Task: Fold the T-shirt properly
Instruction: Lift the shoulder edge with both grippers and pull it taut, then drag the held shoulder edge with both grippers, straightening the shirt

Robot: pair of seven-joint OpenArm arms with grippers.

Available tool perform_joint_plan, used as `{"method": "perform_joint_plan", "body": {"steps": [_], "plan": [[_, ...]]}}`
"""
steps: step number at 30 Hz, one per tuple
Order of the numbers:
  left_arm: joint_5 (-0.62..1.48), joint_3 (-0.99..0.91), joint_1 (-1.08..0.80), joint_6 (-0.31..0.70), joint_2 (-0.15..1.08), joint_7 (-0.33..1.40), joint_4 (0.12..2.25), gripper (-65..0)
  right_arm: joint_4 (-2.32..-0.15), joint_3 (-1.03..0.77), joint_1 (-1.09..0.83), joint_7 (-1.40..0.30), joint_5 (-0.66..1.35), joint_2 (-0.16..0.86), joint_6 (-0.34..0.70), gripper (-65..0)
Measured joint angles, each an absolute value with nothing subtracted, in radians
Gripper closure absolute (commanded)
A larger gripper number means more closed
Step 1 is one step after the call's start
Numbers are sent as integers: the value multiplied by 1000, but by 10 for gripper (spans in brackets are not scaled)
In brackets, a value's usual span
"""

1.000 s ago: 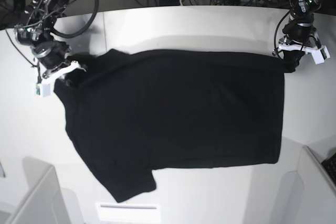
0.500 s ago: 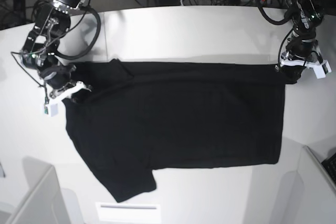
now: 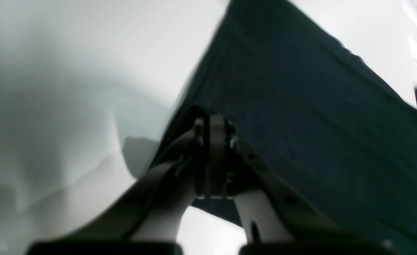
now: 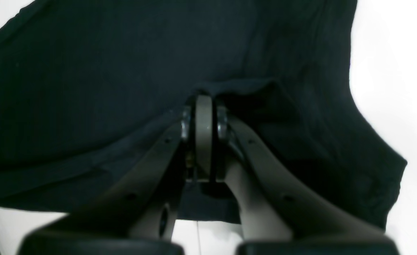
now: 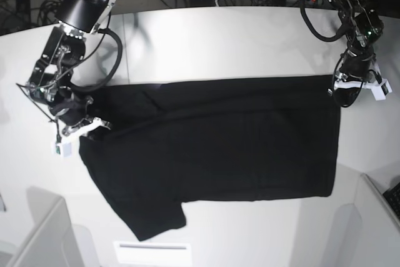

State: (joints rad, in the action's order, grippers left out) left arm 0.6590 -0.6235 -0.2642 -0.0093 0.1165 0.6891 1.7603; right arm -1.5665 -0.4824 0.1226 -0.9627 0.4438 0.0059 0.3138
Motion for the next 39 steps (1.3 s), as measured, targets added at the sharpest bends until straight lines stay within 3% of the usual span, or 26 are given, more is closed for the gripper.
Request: {"method": "perform_joint_plan", "body": {"steps": [22, 27, 31, 33, 35, 39], "plan": [[599, -617, -163, -22, 114, 692, 1680, -7, -1483, -482, 137, -887, 411, 8, 314, 0], [595, -618, -164, -23, 114, 686, 1680, -306, -1483, -482, 137, -887, 411, 1, 314, -3], [595, -622, -149, -23, 114, 685, 1675, -481, -1484, -482, 138, -889, 411, 0, 315, -170], [599, -623, -146, -23, 114, 685, 1676, -527, -1485, -485, 137, -890, 410, 0, 315, -231], [598, -625, -147, -23, 113, 685, 1679, -533, -1486, -489, 137, -886, 411, 0, 315, -279], [599, -625, -157, -22, 114, 685, 1696, -533, -1493, -510, 137, -883, 441, -2, 315, -284]]}}
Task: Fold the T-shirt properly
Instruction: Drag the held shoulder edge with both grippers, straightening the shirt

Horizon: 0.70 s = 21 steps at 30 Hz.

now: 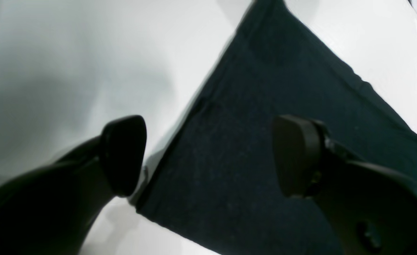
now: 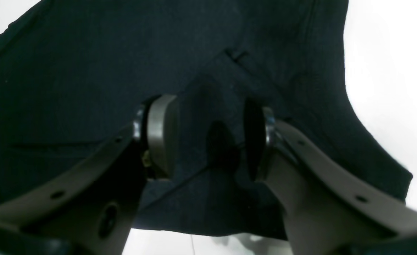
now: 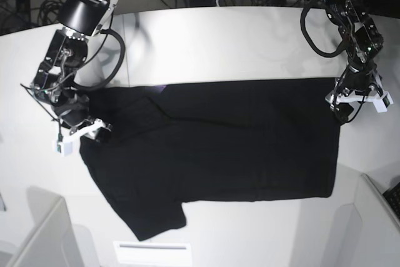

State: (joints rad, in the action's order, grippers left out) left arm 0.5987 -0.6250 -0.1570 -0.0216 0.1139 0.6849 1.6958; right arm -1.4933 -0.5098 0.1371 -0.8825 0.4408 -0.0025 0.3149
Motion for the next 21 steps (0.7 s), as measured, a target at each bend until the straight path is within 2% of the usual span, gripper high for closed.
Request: {"method": "perform_joint_plan", "body": {"steps": [3, 6, 9, 15, 21], "plan": [[605, -627, -213, -16, 113, 678, 1720, -533, -1573, -589, 115, -883, 493, -4, 311, -285], [667, -663, -280, -23, 105, 681, 1732, -533, -1694, -635, 29, -878, 490, -19, 199, -294], [756, -724, -316, -18, 104, 683, 1723, -533, -1741, -644, -82, -905, 498, -75, 142, -302], [783, -744, -310, -23, 100, 685, 1634, -533, -1744, -740, -134, -840, 497, -125, 130, -302], [781, -714, -229, -22, 113, 663, 1539, -532, -1608, -740, -101, -785, 499, -128, 130, -305]]}}
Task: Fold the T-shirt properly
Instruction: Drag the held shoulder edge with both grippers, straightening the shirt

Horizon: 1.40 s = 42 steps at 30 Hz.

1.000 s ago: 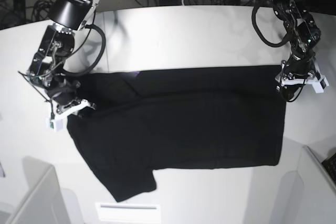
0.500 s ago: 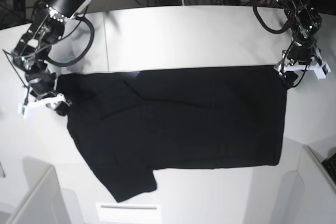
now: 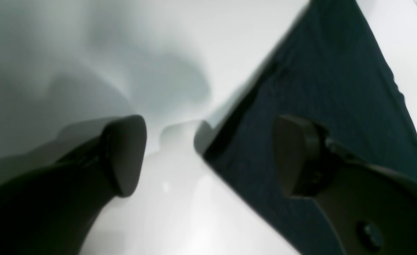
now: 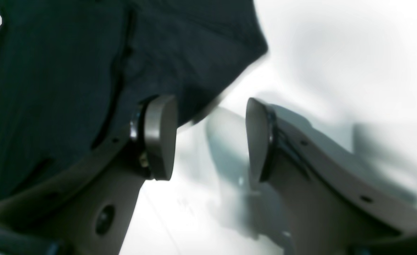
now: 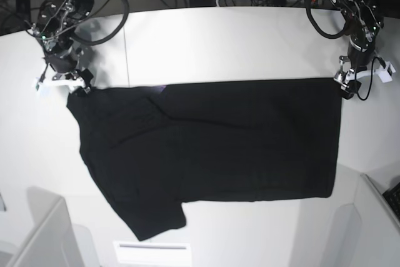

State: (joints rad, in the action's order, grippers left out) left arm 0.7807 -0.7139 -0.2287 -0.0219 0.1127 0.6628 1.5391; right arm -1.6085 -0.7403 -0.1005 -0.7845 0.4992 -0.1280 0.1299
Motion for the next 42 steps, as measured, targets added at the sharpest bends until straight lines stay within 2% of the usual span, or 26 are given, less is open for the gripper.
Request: {"method": "perform_joint_plan", "body": {"steps": [11, 12, 14, 19, 20, 22, 24, 31, 37, 42], "plan": [[793, -666, -133, 4, 126, 631, 1426, -520, -1425, -762, -5, -703, 533, -93, 143, -300], [778, -666, -128, 5, 127, 631, 1422, -492, -1415, -760, 0, -701, 537, -87, 147, -300], [721, -666, -115, 3, 125, 632, 1417, -385, -1405, -759, 2, -696, 541, -80, 149, -299], [662, -664, -117, -4, 119, 647, 1412, -15, -1400, -760, -1, -686, 544, -80, 150, -281], [661, -664, -117, -4, 119, 646, 1409, 0, -1400, -760, 0, -685, 543, -80, 150, -245], [662, -664, -117, -4, 119, 648, 1409, 0, -1398, -760, -1, -683, 538, -80, 149, -144], [663, -664, -117, -4, 119, 648, 1409, 0, -1395, -762, -6, -692, 533, -80, 148, 0], [672, -664, -148, -4, 120, 656, 1436, 0, -1400, -765, -12, -720, 533, -80, 148, 0], [661, -661, -253, -18, 119, 688, 1551, 0, -1485, -878, -36, -906, 533, -83, 148, 0], [665, -659, -339, -15, 117, 692, 1649, 0, -1634, -900, -119, -1034, 506, -95, 134, 0]]}}
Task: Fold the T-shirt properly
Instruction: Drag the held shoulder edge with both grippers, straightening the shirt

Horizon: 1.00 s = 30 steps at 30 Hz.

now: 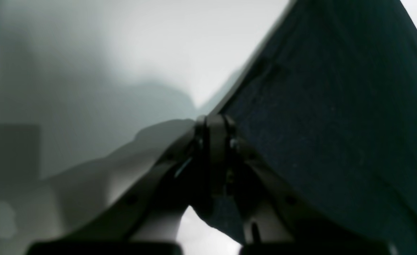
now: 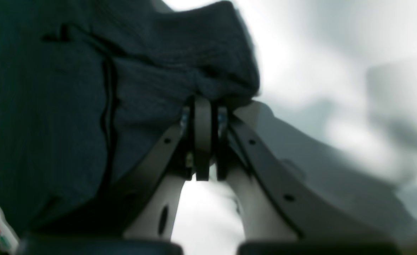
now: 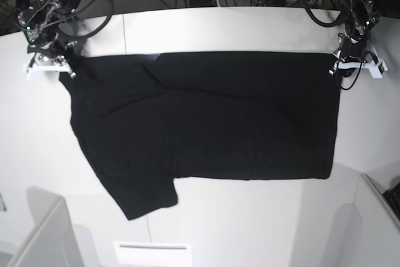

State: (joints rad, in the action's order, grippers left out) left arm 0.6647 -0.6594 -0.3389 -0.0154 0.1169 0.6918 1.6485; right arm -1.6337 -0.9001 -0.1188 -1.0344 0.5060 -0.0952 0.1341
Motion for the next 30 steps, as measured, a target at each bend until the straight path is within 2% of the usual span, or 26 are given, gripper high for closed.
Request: {"method": "perform_joint_plan", "body": {"steps": [6, 30], "plan": [[662, -660, -434, -17, 118, 689, 1732, 0, -1778, -899, -239, -1064, 513, -130, 138, 0], [663, -667, -569, -15, 115, 689, 1737, 0, -1780, -899, -298, -1080, 509, -130, 138, 0]]}}
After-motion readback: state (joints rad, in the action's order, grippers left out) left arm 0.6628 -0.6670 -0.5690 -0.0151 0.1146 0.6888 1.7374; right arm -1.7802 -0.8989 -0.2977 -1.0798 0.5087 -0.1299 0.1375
